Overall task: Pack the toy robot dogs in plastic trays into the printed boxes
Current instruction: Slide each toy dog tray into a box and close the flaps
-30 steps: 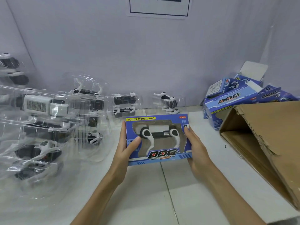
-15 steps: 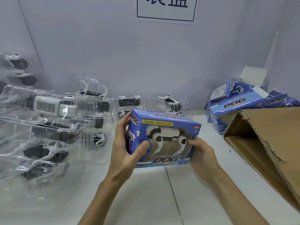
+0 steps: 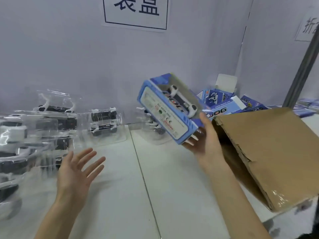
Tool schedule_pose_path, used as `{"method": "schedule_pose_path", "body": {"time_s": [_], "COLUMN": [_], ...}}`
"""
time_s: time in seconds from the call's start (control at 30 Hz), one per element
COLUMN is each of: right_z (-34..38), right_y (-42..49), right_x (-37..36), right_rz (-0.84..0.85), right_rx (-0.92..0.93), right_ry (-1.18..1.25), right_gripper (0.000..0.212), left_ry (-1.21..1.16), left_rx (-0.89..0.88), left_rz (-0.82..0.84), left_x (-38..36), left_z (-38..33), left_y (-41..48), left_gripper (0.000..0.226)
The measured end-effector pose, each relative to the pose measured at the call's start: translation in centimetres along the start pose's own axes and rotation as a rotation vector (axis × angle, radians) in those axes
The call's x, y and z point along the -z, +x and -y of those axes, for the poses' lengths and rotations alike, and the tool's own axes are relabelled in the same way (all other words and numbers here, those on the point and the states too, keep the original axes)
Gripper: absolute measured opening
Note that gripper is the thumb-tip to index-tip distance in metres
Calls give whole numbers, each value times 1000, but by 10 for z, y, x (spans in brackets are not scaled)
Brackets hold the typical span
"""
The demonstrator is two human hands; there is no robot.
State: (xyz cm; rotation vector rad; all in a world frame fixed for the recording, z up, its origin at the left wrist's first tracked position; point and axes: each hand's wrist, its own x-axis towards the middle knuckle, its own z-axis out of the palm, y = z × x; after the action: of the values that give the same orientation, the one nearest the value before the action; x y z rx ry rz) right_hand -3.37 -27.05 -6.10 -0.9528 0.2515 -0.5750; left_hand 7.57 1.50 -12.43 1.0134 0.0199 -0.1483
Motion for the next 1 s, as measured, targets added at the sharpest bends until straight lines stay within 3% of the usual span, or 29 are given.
{"method": "schedule_pose_path", "body": {"time_s": [0.13, 0.27, 0.37, 0.43, 0.53, 0.63, 0.73, 0.9, 1.0], "right_z": [28, 19, 2, -5, -13, -22, -33, -52, -63], "right_y": [6, 12, 18, 22, 32, 50, 77, 117, 139], "right_x": [18, 32, 36, 34, 20, -4, -29, -64, -73], "right_rz": [-173, -347, -390, -386, -271, -113, 12, 181, 163], "right_rx": [318, 241, 163, 143, 170, 325, 481, 539, 448], "right_ry": [496, 371, 267, 116, -294, -684, -1044, -1484, -1765], "right_gripper": [34, 15, 18, 21, 17, 21, 11, 42, 57], "left_ry": [44, 76, 107, 167, 312, 465, 580, 643, 610], "left_rx": [6, 16, 30, 38, 46, 40, 33, 35, 56], "left_rz": [5, 10, 13, 5, 1, 43, 103, 139, 129], "left_x": [-5, -8, -8, -10, -14, -18, -22, -26, -25], "left_z": [5, 10, 11, 14, 20, 27, 34, 38, 34], "left_y": [-2, -2, -1, -2, -3, -6, -10, -13, -13], "left_gripper": [48, 46, 44, 41, 30, 23, 21, 19, 19]}}
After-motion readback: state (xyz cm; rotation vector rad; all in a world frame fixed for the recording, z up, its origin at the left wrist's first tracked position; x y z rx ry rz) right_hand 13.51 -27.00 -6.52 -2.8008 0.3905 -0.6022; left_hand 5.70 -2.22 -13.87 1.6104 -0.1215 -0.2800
